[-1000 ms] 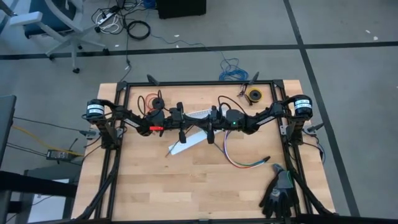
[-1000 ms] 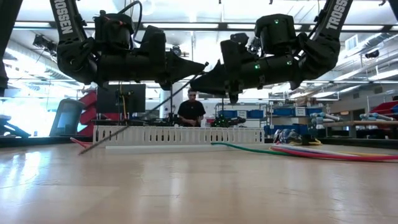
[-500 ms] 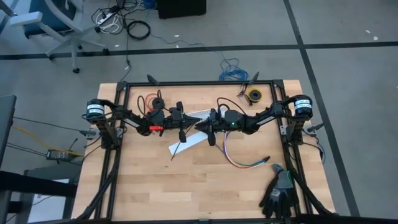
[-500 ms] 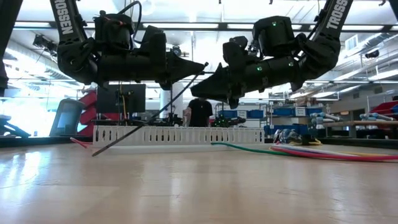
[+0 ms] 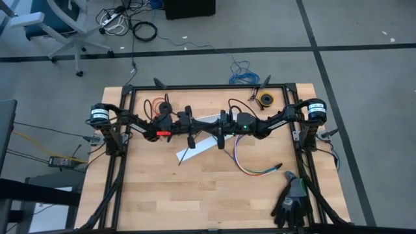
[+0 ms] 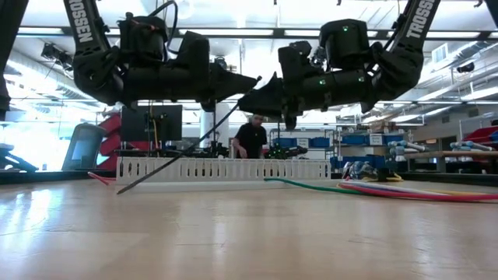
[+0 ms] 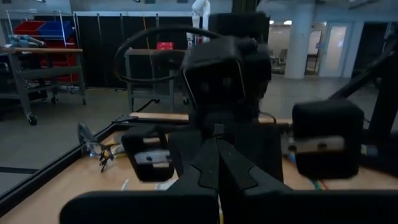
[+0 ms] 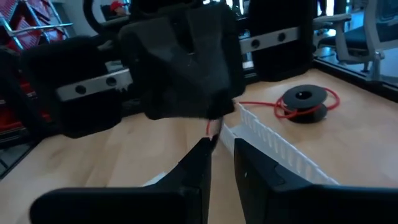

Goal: Ziptie cables
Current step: Prepare the black zip tie

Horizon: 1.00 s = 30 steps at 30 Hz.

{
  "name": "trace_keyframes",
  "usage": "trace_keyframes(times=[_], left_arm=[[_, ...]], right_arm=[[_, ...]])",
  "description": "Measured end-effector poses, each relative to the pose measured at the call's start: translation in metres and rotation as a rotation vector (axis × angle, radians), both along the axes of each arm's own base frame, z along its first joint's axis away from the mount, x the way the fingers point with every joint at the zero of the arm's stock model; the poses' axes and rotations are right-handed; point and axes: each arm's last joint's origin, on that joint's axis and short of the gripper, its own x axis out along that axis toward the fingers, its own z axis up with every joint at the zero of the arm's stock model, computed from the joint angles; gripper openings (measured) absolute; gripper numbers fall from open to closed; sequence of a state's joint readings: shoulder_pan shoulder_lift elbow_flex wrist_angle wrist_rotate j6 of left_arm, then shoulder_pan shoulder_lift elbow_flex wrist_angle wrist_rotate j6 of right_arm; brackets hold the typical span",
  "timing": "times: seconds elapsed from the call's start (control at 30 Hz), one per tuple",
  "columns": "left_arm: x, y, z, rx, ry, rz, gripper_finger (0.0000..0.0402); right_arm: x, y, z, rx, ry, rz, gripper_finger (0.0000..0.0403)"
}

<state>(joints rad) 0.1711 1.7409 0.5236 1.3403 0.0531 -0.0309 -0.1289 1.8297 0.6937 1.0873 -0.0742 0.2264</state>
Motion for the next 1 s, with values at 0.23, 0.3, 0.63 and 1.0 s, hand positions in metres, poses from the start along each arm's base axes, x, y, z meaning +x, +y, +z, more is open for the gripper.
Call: trace_keyframes(times=[0.23, 0.3, 0.63, 1.0], left_arm=[[0.0052, 0.0007, 0.0054, 0.001, -0.017, -0.001, 0.0001], [0.0053, 0.0007, 0.0048, 0.0, -0.011, -0.001, 0.0001], [0.0054, 0.0007, 0.0039, -0.007, -0.002, -0.002, 0.0004], [0.0057, 0.0008, 0.0014, -0.058, 0.018, -0.004, 0.0079]], right_arm=[[0.0002, 0.0003, 0.0021, -0.005, -0.021, 0.006, 0.0058], [0.0003, 0.0008, 0.003, -0.018, -0.03, 0.011, 0.0053], [0.0003, 0.0014, 0.0029, -0.029, -0.028, 0.027, 0.0001], [0.0003, 0.0024, -0.0002, -0.017, 0.002, 0.034, 0.0]])
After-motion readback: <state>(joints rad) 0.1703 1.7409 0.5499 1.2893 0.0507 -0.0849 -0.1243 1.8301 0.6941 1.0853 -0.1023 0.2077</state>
